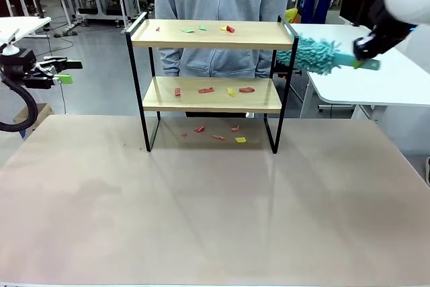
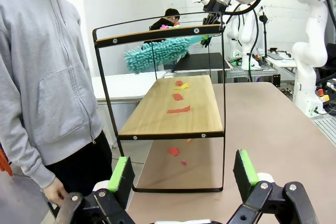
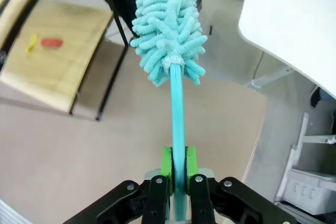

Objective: Clean the shelf.
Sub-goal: Clean the specific section of the Shelf indicated by the human with the Duster.

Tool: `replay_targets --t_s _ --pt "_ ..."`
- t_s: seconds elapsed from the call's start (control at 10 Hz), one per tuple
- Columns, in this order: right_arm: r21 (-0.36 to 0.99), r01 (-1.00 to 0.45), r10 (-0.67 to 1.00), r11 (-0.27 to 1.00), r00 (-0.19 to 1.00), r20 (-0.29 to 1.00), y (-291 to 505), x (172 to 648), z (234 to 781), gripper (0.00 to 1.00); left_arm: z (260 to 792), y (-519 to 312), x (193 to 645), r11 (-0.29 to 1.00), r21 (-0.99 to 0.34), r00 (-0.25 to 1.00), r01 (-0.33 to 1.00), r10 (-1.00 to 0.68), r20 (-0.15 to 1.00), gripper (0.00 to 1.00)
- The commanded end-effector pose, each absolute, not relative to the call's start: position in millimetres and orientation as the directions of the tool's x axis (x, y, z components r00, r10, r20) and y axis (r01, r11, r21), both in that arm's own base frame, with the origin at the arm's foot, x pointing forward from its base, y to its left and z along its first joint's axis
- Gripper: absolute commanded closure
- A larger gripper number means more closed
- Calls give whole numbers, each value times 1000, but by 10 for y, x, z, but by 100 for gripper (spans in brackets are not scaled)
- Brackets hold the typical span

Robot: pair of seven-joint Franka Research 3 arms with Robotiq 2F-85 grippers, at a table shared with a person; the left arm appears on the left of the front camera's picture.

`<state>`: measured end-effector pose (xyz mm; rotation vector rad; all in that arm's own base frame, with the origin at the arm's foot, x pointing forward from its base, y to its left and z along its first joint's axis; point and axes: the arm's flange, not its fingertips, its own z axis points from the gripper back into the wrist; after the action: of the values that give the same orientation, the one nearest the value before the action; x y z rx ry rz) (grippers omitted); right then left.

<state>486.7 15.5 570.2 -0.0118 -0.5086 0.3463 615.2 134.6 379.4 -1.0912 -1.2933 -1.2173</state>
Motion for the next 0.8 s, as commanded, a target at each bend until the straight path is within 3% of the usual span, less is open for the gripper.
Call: replay_targets --t_s 0.0,0.4,0.7 --pt "-136 -395 412 909 793 449 -243 4528 5793 87 3819 1352 6144 79 99 -97 992 -29 995 0" --pt "-83 -606 600 791 741 302 -741 3837 5766 87 3819 1352 6144 79 99 -97 992 -29 995 0" --pt "-38 -793 785 608 593 179 -766 3374 5749 87 3819 1352 6144 79 99 -97 992 -29 995 0"
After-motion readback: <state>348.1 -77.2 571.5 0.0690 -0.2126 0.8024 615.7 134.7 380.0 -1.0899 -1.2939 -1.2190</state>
